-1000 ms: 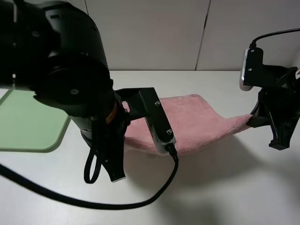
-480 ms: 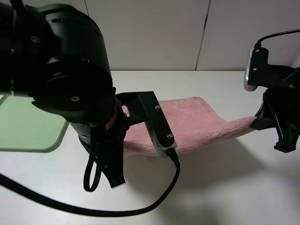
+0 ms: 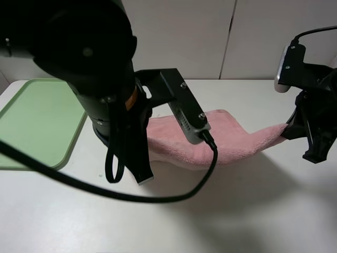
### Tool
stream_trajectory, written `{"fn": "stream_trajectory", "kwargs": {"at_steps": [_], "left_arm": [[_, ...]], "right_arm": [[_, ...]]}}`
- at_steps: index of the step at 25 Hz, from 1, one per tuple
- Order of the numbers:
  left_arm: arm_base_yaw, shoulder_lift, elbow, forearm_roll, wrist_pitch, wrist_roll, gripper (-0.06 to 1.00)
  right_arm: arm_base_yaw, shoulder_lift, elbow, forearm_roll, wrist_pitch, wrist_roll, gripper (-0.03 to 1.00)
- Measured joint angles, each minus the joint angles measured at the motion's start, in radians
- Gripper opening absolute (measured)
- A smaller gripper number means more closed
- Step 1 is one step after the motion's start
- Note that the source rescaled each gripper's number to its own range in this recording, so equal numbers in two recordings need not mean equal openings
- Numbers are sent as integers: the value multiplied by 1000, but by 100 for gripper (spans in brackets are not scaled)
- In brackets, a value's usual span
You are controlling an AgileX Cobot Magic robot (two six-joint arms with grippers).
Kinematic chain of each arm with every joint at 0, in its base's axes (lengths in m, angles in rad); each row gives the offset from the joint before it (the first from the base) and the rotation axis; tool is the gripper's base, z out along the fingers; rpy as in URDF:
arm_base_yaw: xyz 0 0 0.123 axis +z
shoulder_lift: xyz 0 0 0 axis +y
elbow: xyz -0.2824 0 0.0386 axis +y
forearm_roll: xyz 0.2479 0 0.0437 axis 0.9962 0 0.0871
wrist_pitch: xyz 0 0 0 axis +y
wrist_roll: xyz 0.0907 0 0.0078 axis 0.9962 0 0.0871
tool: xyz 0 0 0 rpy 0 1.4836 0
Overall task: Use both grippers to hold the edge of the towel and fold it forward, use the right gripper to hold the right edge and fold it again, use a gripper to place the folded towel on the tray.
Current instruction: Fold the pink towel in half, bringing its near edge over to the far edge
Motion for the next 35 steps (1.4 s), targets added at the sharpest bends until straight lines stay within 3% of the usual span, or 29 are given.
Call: {"fn": "stream_trajectory", "kwargs": {"at_steps": [5, 11, 16, 28, 35], "left_arm": [[123, 0, -1, -46, 11, 38, 0], [199, 0, -3, -74, -10, 83, 0], [225, 1, -3, -77, -33, 101, 0], [252, 94, -3, -64, -63, 110, 0], [334, 135, -3, -60, -105, 111, 0]], "right_arm": [[0, 17, -2, 0, -20, 8, 0], [0, 114, -3, 8, -54, 29, 0], [0, 175, -18, 8, -95, 39, 0], [0, 277, -183, 12, -67, 63, 0], [0, 363, -254, 36, -72, 63, 0]]}}
